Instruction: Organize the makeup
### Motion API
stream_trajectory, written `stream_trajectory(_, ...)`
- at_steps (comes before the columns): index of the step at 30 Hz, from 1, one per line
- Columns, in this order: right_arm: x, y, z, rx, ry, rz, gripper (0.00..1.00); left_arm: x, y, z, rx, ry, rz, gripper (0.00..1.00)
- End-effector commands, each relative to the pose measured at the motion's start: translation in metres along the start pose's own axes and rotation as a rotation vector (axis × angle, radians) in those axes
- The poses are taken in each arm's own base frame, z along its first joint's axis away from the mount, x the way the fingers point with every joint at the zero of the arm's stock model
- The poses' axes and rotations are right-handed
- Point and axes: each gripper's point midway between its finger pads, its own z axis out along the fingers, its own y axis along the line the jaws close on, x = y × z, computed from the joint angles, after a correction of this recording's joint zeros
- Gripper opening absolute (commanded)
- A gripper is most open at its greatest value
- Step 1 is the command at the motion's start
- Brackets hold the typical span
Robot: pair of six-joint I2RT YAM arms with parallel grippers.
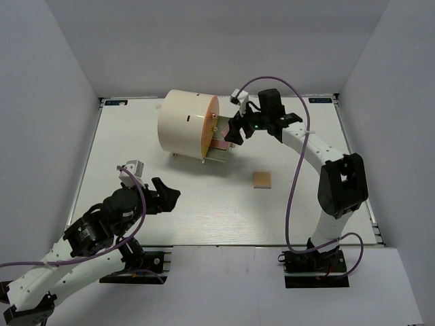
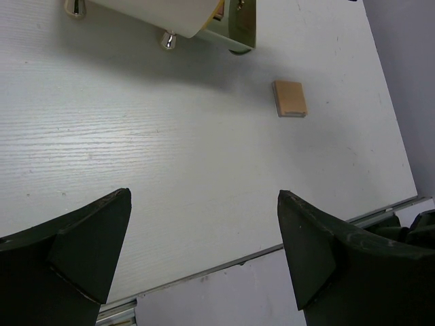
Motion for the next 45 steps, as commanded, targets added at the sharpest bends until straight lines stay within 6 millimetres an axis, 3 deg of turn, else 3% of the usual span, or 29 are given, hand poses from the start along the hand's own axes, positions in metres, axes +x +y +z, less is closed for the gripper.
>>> stream_trajectory(1,-0.039,0.011,0.011,-0.080,-0.146,-0.133,0.43,0.003,0.007,0.003,-0.033,0.003,0.004,0.98)
stream_trajectory(6,-0.044,0.017,0.027,-0.099,-0.174,-0.156,0.48,0.004,0.008,0.003,-0.039,0.003,0.001,0.98)
stream_trajectory(12,-0.028,0.013,0.048,-0.100,-0.133,-0.136,0.62,0.005,0.009,0.003,-0.046,0.006,0.001,0.98)
stream_trajectory(14,-0.023,0.012,0.055,-0.090,-0.120,-0.139,0.70,0.003,0.008,0.003,-0.045,0.003,-0.003,0.98)
stream_trajectory(16,-0.021,0.012,0.057,-0.087,-0.117,-0.140,0.85,0.004,0.009,0.003,-0.047,0.005,-0.003,0.98)
stream_trajectory(19,-0.020,0.016,0.054,-0.090,-0.118,-0.139,0.89,0.003,0.009,0.002,-0.045,-0.002,-0.007,0.98)
stream_trajectory(21,-0.031,0.016,0.046,-0.075,-0.155,-0.163,0.89,0.003,0.009,0.001,-0.042,-0.003,-0.007,0.98)
stream_trajectory(26,-0.039,0.022,0.027,-0.041,-0.190,-0.184,0.89,0.003,0.009,0.001,-0.040,-0.003,-0.006,0.98)
stream_trajectory(30,-0.037,0.005,0.010,0.073,-0.169,-0.148,0.89,0.001,0.008,0.000,-0.032,-0.012,-0.012,0.98)
stream_trajectory(31,-0.019,0.005,0.006,0.055,-0.099,-0.115,0.89,0.001,0.008,-0.001,-0.028,-0.014,-0.014,0.98)
stream_trajectory(33,-0.011,0.008,0.001,0.011,-0.045,-0.126,0.83,0.000,0.008,-0.002,-0.020,-0.020,-0.017,0.98)
stream_trajectory(34,0.012,0.013,-0.003,-0.027,0.040,-0.083,0.78,-0.001,0.007,-0.003,-0.017,-0.024,-0.020,0.98)
stream_trajectory(35,0.018,0.015,-0.007,-0.047,0.066,-0.084,0.67,-0.001,0.007,-0.003,-0.014,-0.027,-0.020,0.98)
stream_trajectory(36,0.026,0.014,-0.011,-0.048,0.091,-0.093,0.62,-0.002,0.007,-0.004,-0.011,-0.028,-0.021,0.98)
stream_trajectory(37,0.045,0.020,-0.018,-0.067,0.167,-0.053,0.56,-0.002,0.006,-0.004,-0.007,-0.028,-0.018,0.98)
stream_trajectory(38,0.053,0.014,-0.022,-0.025,0.215,-0.039,0.46,-0.002,0.006,-0.004,-0.006,-0.029,-0.017,0.98)
stream_trajectory(40,0.081,0.010,-0.033,0.025,0.354,0.039,0.37,-0.002,0.005,-0.003,-0.002,-0.029,-0.015,0.98)
stream_trajectory(43,0.104,0.004,-0.047,0.116,0.440,0.081,0.47,-0.002,0.004,-0.003,0.001,-0.029,-0.011,0.98)
stream_trajectory(44,0.107,0.004,-0.049,0.133,0.447,0.087,0.60,-0.003,0.004,-0.004,0.004,-0.032,-0.012,0.98)
stream_trajectory(45,0.117,0.008,-0.055,0.146,0.464,0.099,0.65,-0.003,0.004,-0.004,0.006,-0.032,-0.012,0.98)
